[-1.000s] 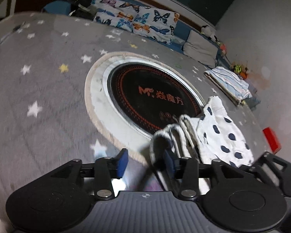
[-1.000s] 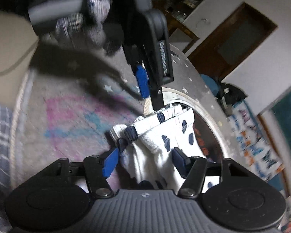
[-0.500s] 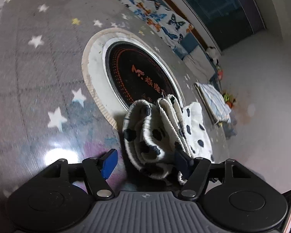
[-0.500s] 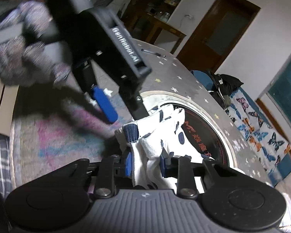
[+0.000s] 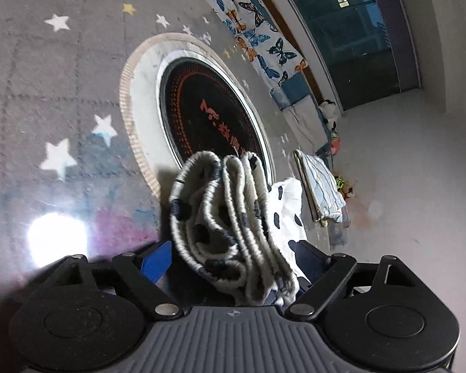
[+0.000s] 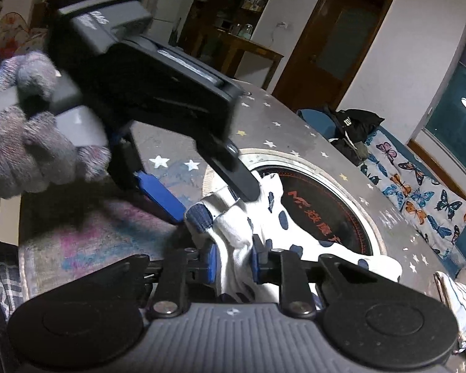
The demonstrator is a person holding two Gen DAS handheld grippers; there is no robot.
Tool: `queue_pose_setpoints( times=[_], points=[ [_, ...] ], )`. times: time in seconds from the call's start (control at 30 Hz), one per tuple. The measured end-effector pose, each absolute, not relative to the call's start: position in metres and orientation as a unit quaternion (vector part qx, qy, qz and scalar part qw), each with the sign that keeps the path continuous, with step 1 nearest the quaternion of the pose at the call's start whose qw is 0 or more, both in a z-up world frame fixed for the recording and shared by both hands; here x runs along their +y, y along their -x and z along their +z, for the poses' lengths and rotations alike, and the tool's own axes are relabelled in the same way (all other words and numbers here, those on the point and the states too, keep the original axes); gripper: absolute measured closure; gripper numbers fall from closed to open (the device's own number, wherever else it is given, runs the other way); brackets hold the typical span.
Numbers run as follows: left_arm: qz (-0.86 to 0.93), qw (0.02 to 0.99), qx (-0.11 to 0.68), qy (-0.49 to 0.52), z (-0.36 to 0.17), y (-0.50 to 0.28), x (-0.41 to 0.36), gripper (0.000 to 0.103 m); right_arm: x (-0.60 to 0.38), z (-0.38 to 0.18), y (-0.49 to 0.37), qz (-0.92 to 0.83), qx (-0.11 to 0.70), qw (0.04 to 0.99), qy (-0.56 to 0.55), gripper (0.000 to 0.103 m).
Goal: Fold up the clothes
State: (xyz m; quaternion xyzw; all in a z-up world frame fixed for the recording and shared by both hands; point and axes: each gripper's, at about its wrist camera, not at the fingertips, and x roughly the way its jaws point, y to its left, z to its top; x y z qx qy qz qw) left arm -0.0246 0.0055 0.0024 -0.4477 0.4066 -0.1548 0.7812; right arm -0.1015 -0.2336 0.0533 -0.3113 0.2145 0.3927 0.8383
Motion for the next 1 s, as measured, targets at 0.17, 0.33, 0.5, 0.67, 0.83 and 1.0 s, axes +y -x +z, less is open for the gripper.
queue_pose_setpoints(
  times=[0.17, 0.33, 0.5, 0.67, 0.83, 1.0],
  points=[
    [-0.142, 0.779, 0.426, 0.438, 0.003, 0.017, -0.007, 0.042, -0.235, 0.050, 0.100, 0.393, 0.213, 0.839, 0.312, 0.080],
    [-0.117, 0.793, 0.434, 0.412, 0.008, 0.017, -0.012, 0.056, -0.235, 0.044, 0.106, 0.396, 0.206, 0.834, 0.323, 0.059],
    [-0.109, 0.806, 0.435, 0.387, 0.013, 0.018, -0.019, 0.056, -0.230, 0.037, 0.115, 0.399, 0.199, 0.830, 0.334, 0.050],
    [-0.104, 0.807, 0.440, 0.380, 0.017, 0.019, -0.021, 0.057, -0.225, 0.028, 0.115, 0.387, 0.193, 0.833, 0.347, 0.052],
    [-0.099, 0.811, 0.442, 0.369, 0.020, 0.019, -0.025, 0.057, -0.221, 0.025, 0.109, 0.380, 0.195, 0.837, 0.343, 0.054],
    [-0.097, 0.811, 0.445, 0.367, 0.020, 0.020, -0.027, 0.057, -0.224, 0.026, 0.106, 0.380, 0.202, 0.843, 0.322, 0.064]
  ],
)
